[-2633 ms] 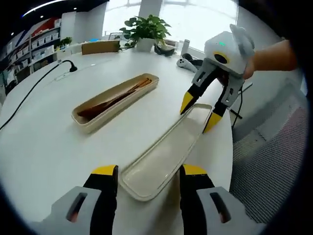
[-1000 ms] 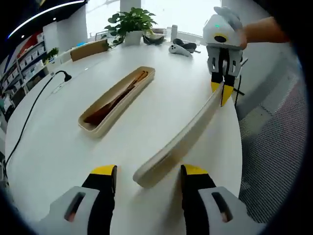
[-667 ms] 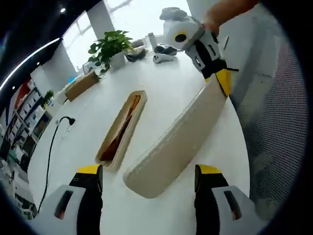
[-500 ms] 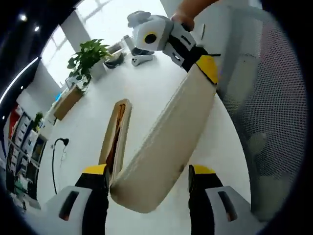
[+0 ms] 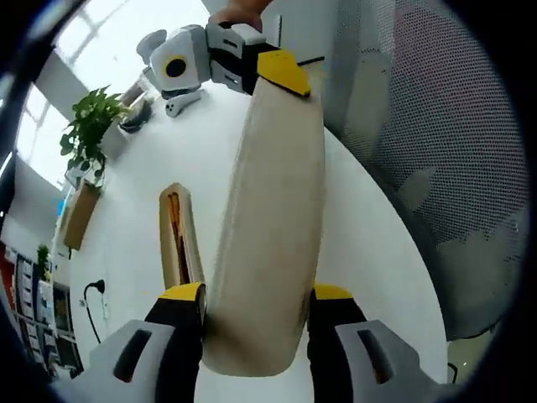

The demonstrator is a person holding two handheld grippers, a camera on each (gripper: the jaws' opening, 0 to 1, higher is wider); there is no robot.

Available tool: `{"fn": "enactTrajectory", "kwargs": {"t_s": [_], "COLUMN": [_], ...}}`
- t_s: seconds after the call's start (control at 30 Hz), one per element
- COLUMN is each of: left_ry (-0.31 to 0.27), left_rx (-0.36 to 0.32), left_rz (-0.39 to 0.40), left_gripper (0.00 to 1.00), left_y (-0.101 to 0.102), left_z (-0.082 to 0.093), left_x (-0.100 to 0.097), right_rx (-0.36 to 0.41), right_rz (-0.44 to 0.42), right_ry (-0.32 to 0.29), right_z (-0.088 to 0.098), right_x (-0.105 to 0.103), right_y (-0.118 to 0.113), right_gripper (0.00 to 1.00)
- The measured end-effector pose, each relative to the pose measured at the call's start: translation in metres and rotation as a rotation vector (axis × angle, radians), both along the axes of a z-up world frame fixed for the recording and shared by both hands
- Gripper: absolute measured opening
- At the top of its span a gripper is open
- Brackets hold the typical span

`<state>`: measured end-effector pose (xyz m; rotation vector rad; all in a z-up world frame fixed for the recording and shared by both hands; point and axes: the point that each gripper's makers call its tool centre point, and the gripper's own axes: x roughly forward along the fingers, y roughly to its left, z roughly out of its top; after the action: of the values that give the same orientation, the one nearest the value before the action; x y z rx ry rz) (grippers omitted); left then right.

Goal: Arrange the utensils inside the cutlery case until each visible utensil rests in its matching compartment.

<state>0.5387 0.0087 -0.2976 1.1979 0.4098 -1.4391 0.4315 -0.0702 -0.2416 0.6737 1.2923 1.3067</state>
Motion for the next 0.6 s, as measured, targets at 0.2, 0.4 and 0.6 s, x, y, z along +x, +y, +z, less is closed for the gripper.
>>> {"fn": "enactTrajectory", "kwargs": {"t_s": [0.2, 0.4, 0.6], "left_ry": [0.009, 0.140, 0.174], "left_rx": [0.003, 0.052, 0.028], "left_rz": [0.082, 0.150, 0.275], "left_gripper": [0.53, 0.51, 0.50], "left_y": [-0.009, -0.009, -0.015], "left_z": [0.000, -0.015, -0.025], "left_x": [0.046, 0.061, 0.081], "right_rx": [0.016, 0.041, 0.035], "right_rz": [-0.053, -0.254, -0.504], "right_ry": [-0.001, 0.019, 0.029], "right_z": [-0.007, -0.012, -0.023], "right_x": [0.037, 0.089, 0.142], "right_y": [-0.004, -0.016, -0.032], "right_gripper": [0.01, 0.02, 0.05]}}
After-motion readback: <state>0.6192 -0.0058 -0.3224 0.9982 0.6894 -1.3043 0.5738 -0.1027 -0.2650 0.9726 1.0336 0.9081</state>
